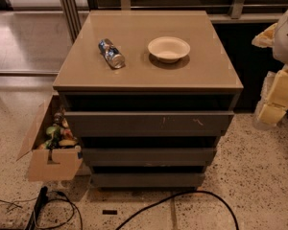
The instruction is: Open middle drawer
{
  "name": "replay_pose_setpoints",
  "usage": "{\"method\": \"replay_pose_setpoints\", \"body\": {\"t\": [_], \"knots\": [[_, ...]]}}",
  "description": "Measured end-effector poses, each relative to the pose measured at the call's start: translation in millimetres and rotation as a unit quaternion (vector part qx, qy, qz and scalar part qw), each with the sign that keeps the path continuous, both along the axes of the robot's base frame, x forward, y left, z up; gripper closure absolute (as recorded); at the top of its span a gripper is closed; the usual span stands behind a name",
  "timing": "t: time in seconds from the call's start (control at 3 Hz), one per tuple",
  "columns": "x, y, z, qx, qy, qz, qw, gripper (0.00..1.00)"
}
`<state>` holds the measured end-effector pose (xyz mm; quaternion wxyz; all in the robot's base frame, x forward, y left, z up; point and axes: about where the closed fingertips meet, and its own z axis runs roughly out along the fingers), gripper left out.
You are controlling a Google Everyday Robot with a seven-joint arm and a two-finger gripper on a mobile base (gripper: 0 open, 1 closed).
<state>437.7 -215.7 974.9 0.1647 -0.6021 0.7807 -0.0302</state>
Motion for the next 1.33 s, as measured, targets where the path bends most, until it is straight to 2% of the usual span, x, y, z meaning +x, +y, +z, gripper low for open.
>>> {"method": "replay_pose_setpoints", "body": {"t": [0.33,0.67,1.0,1.33], "knots": [[-12.1,7.1,-42.7,0.055,0.015,0.001,0.9983,0.0],[-28.7,17.8,-100.1,0.124,0.022,0.004,0.992,0.0],[-42.2,36.3,-155.1,0.157,0.019,0.019,0.9873,0.0],[-42.0,36.2,-153.3,0.156,0.019,0.019,0.9874,0.0]]}}
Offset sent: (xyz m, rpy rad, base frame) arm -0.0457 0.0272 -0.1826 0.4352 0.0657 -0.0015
